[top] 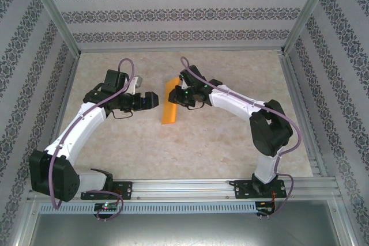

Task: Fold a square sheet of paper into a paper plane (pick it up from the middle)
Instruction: Fold the square sheet of paper in half at the center of the table.

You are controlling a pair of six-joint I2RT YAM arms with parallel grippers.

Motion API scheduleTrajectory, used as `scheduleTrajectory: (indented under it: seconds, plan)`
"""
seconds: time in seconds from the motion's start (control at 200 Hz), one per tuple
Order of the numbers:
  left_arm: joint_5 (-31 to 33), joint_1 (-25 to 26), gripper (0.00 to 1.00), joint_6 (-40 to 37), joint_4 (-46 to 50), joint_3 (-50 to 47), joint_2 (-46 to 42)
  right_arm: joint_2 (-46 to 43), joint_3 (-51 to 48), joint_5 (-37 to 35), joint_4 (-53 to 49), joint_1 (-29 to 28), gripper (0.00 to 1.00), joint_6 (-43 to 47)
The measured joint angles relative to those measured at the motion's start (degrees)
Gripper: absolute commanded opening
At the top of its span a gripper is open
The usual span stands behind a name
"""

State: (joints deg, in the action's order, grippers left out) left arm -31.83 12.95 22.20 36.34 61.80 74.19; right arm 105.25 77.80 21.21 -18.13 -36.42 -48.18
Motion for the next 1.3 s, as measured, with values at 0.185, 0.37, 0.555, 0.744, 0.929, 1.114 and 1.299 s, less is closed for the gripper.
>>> scheduleTrajectory:
  seconds: [0.185, 0.37, 0.555, 0.744, 0.929, 1.114, 1.299]
  plan:
    - [-3.82, 0.37, 0.94, 3.15, -5.25, -0.39, 4.72, 0.28, -8.22, 7.91, 7.54, 3.74, 0.29, -2.29]
    - [-4.39, 3.26, 0.86, 5.68, -10.69, -1.05, 10.88, 2.27, -11.61, 11.93, 11.89, 5.07, 0.31, -2.51]
    - [-3.04, 7.34, 0.77, 8.22, -14.88, -1.20, 18.14, 3.98, -12.98, 12.96, 12.46, 5.99, 0.32, -1.14]
    - [-1.55, 9.94, 0.61, 10.16, -19.12, -1.18, 23.80, 5.18, -15.30, 13.81, 14.51, 7.19, 0.35, -0.70]
    - [-0.63, 10.58, 0.49, 11.30, -22.05, -1.18, 27.87, 5.22, -16.81, 14.23, 15.76, 7.89, 0.36, -0.50]
    - [-0.50, 11.39, 0.42, 11.28, -22.93, -1.14, 30.47, 5.22, -17.22, 14.23, 16.70, 8.22, 0.38, -0.48]
    - [-0.39, 11.96, 0.40, 10.86, -23.10, -0.76, 32.63, 5.22, -17.25, 14.01, 16.68, 8.20, 0.41, -0.24]
